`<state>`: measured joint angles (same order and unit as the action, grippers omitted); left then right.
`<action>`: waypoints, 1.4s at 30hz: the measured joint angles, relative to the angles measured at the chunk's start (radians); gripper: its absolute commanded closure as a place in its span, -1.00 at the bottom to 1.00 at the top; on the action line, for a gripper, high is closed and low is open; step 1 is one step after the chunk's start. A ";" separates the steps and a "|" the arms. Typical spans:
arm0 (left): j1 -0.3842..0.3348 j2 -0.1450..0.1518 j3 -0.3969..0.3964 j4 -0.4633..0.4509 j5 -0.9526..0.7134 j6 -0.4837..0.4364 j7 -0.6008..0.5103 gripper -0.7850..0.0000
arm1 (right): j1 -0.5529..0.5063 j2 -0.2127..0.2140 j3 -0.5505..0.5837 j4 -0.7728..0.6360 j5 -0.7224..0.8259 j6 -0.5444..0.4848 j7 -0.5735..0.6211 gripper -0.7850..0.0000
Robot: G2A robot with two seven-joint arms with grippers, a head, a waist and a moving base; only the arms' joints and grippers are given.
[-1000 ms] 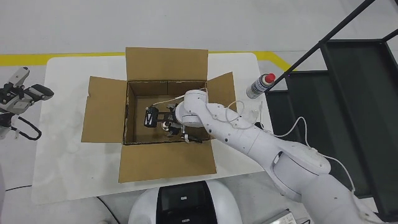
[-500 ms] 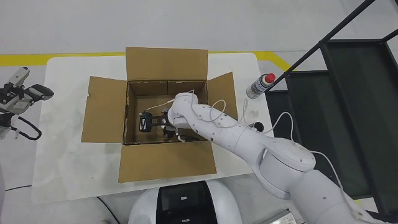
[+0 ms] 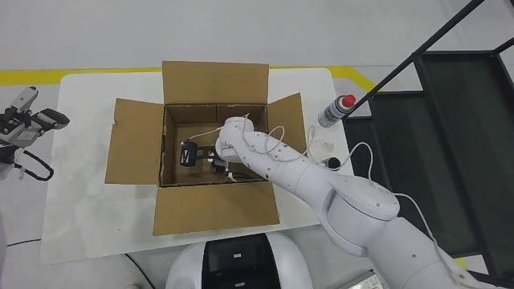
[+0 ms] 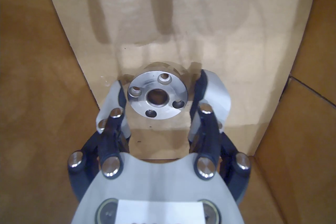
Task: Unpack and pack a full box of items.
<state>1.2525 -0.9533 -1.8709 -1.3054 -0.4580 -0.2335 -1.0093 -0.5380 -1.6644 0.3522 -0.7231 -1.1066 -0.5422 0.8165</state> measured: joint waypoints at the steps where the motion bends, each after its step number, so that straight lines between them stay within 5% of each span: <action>1: 0.000 0.000 0.000 0.000 0.000 0.000 0.000 -1.00 | 0.000 -0.002 0.000 0.002 -0.004 0.002 0.003 0.32; 8: 0.000 0.000 0.000 0.000 0.000 0.000 0.000 -1.00 | 0.004 -0.012 0.005 0.008 -0.023 0.007 0.010 1.00; 18: 0.000 0.000 0.000 0.000 0.000 0.000 0.000 -1.00 | 0.018 0.017 0.086 -0.093 -0.002 0.015 0.049 1.00; 30: 0.000 0.000 0.000 0.000 0.000 0.000 0.000 -1.00 | -0.115 0.138 0.289 -0.460 0.013 0.033 0.226 1.00; 42: 0.000 0.000 0.000 0.000 0.000 0.000 0.000 -1.00 | -0.123 0.141 0.298 -0.472 0.015 0.034 0.224 1.00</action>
<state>1.2525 -0.9533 -1.8709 -1.3054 -0.4580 -0.2335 -1.0093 -0.6607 -1.5230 0.6503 -1.1951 -1.0919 -0.5078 1.0402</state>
